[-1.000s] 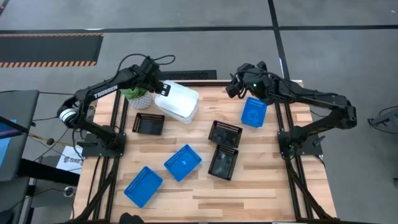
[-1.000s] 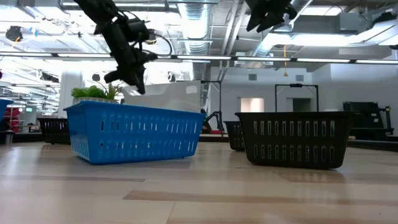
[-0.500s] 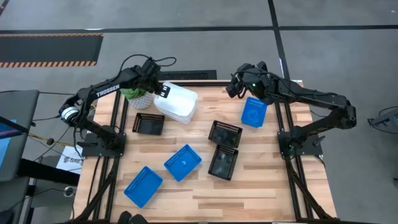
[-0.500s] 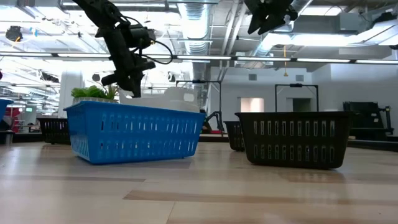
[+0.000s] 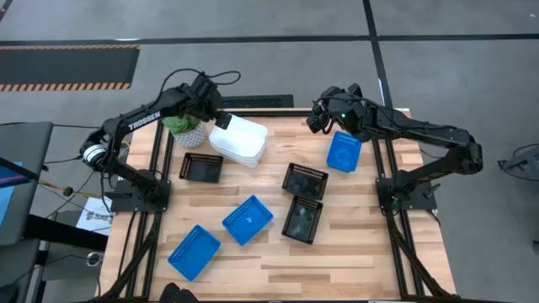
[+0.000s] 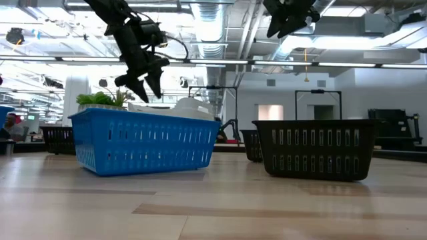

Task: Stack baskets by color
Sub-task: Adjust the stacked white bins

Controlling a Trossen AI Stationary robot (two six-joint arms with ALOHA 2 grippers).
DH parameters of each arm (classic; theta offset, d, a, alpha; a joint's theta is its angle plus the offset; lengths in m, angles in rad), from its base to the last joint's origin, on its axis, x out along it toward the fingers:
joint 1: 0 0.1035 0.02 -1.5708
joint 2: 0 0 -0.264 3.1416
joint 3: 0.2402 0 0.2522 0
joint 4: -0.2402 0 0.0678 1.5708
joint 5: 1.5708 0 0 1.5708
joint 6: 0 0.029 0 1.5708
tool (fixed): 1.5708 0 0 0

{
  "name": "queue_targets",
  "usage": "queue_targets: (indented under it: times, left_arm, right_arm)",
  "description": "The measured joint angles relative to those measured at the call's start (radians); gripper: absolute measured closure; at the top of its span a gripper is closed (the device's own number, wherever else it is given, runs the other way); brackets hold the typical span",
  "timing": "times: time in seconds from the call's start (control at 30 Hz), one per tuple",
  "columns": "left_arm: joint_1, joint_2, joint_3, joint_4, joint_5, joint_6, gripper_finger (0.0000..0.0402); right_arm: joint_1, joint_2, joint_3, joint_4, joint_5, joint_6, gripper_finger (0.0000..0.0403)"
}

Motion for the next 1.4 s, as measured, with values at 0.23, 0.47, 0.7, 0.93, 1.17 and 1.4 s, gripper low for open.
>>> queue_targets:
  times: [0.23, 0.47, 0.7, 0.93, 1.17, 1.4]
  left_arm:
    - [-0.001, -0.001, 0.155, -0.183, 0.020, 0.080, 0.0157]
    - [-0.107, -0.063, 0.159, -0.359, 0.118, 0.100, 0.0159]
    - [-0.371, -0.155, -0.009, -0.250, 0.072, -0.031, 0.0159]
    - [-0.583, -0.146, -0.181, 0.101, 0.024, -0.119, 0.0159]
    - [-0.667, -0.146, -0.238, 0.223, -0.036, -0.193, 0.0159]
    - [-0.717, -0.092, -0.239, 0.255, -0.147, -0.184, 0.0159]
  right_arm:
    - [0.011, 0.000, 0.000, -0.004, -0.002, 0.002, 0.0164]
    - [0.048, 0.000, 0.001, -0.056, -0.006, 0.027, 0.0164]
    - [0.061, 0.000, 0.001, -0.140, -0.007, 0.096, 0.0164]
    - [0.061, 0.000, 0.001, -0.140, -0.030, 0.107, 0.0164]
    - [0.062, 0.000, 0.001, -0.167, -0.032, 0.106, 0.0164]
    - [0.059, 0.000, 0.001, -0.148, -0.032, 0.069, 0.0164]
